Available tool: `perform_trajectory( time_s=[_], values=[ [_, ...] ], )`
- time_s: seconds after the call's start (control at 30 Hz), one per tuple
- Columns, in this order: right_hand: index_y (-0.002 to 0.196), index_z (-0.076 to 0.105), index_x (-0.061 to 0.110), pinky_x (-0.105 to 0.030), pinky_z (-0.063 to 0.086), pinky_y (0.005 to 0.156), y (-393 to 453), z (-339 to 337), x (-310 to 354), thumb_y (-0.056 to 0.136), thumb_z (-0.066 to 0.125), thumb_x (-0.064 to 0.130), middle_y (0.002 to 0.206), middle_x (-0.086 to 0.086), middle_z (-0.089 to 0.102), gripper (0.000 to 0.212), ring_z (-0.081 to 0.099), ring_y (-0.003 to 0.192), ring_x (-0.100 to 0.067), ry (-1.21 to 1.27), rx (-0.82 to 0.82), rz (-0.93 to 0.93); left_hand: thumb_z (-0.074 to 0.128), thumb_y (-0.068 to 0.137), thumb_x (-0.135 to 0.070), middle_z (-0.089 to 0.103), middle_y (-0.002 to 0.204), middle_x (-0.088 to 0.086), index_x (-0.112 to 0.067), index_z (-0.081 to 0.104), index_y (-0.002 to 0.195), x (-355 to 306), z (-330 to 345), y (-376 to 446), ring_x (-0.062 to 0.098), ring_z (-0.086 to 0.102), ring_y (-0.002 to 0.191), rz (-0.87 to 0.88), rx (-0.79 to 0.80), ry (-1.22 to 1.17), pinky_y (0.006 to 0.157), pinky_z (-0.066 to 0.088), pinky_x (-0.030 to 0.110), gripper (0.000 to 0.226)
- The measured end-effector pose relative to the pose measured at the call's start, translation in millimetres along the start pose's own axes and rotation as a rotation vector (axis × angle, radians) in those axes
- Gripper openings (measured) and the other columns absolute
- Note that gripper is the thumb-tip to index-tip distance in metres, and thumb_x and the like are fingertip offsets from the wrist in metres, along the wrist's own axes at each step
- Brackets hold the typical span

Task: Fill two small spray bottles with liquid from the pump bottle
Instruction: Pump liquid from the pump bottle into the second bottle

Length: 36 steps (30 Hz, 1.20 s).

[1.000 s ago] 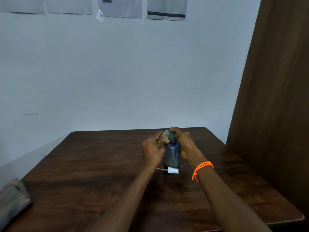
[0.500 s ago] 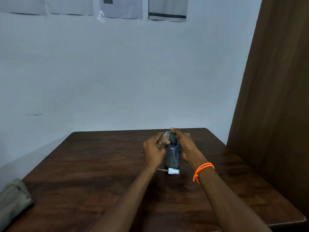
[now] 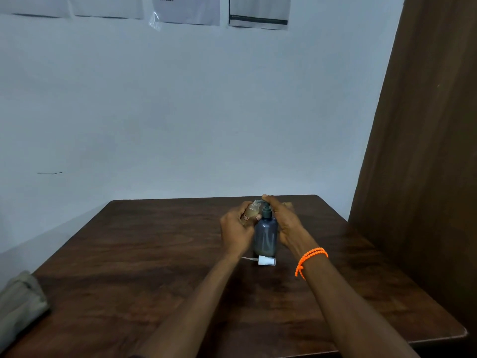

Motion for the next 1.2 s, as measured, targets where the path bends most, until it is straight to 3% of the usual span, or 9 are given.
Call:
perform_trajectory(
  time_s=[0.1,0.23,0.33,0.43,0.57,0.67,0.8,1.0,1.2],
  values=[
    [0.138,0.048,-0.015,-0.042,0.062,0.059,-2.7,-2.8,1.0,0.05,0.103,0.039,0.127,-0.041,0.066,0.117,0.071,0.073,-0.033,-0.028,-0.028,-0.004,0.077,0.084,-0.02,0.075,0.086,-0.009,-0.028,0.075,0.104,-1.7,1.4,-1.9,0.007,0.07,0.081,0.001,0.006,-0.004,0.071,0.056,0.035,0.022],
    [0.143,0.048,-0.015,-0.037,0.059,0.05,-6.4,1.4,14.2,0.064,0.097,0.025,0.113,-0.036,0.071,0.101,0.07,0.057,-0.03,-0.015,-0.001,0.006,0.079,0.083,-0.016,0.076,0.085,-0.01,-0.025,0.077,0.104,-7.5,-1.5,-2.9,0.005,0.069,0.079,0.024,-0.003,-0.019,0.07,0.053,0.025,0.023],
    [0.142,0.053,-0.012,-0.036,0.059,0.054,-5.4,3.5,14.5,0.044,0.098,0.036,0.123,-0.035,0.071,0.117,0.073,0.062,-0.028,-0.038,0.003,0.018,0.079,0.083,-0.016,0.076,0.085,-0.01,-0.026,0.076,0.104,-5.2,-1.7,-0.1,0.007,0.07,0.079,0.006,0.008,-0.022,0.071,0.056,0.032,0.023],
    [0.141,0.052,-0.011,-0.037,0.061,0.053,-4.4,1.2,5.2,0.058,0.098,0.035,0.127,-0.037,0.068,0.106,0.074,0.065,-0.028,0.003,0.001,0.023,0.078,0.082,-0.019,0.076,0.087,-0.01,-0.028,0.075,0.105,-2.9,0.1,2.4,0.006,0.07,0.082,0.019,0.008,0.004,0.072,0.057,0.035,0.024],
    [0.137,0.052,-0.011,-0.041,0.064,0.06,-7.7,-3.6,2.2,0.046,0.106,0.047,0.13,-0.037,0.067,0.121,0.078,0.088,-0.038,-0.024,-0.042,-0.006,0.077,0.083,-0.018,0.076,0.087,-0.01,-0.027,0.075,0.105,-1.5,1.8,0.7,0.006,0.07,0.081,0.008,0.011,0.003,0.072,0.057,0.035,0.024],
    [0.135,0.052,-0.012,-0.04,0.062,0.056,-16.1,-2.6,10.4,0.063,0.1,0.033,0.124,-0.038,0.069,0.098,0.077,0.076,-0.034,-0.019,-0.032,0.004,0.079,0.083,-0.016,0.075,0.087,-0.009,-0.026,0.076,0.106,-3.2,1.7,-1.4,0.006,0.069,0.08,0.001,0.003,-0.001,0.071,0.056,0.035,0.025],
    [0.135,0.058,-0.012,-0.04,0.063,0.062,-8.2,-0.4,12.7,0.028,0.106,0.043,0.118,-0.031,0.074,0.13,0.078,0.084,-0.034,-0.045,-0.038,-0.004,0.078,0.083,-0.016,0.075,0.083,-0.009,-0.026,0.076,0.103,-8.9,-3.4,0.5,0.005,0.068,0.077,0.007,0.003,-0.005,0.07,0.055,0.032,0.022],
    [0.133,0.054,-0.011,-0.045,0.064,0.065,-10.2,-1.0,3.8,0.039,0.105,0.047,0.121,-0.033,0.072,0.121,0.078,0.099,-0.044,-0.043,-0.038,-0.005,0.08,0.081,-0.014,0.075,0.083,-0.01,-0.026,0.076,0.1,-5.7,-2.9,-0.3,0.006,0.069,0.078,0.014,-0.008,-0.001,0.068,0.054,0.028,0.023],
    [0.114,0.052,0.005,-0.055,0.067,0.074,-15.3,-2.0,10.9,0.05,0.103,0.045,0.123,-0.031,0.07,0.09,0.077,0.1,-0.039,-0.118,-0.079,-0.013,0.081,0.081,-0.014,0.075,0.083,-0.009,-0.026,0.078,0.101,-11.4,-3.2,-4.6,0.007,0.069,0.078,-0.009,-0.028,-0.002,0.069,0.054,0.028,0.024]
  ],
)
Point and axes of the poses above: each hand's wrist, its own y-axis towards the middle knuckle, its own z-axis out of the palm, x = y × z, the point moved 4 cm from there along y, towards the middle knuckle
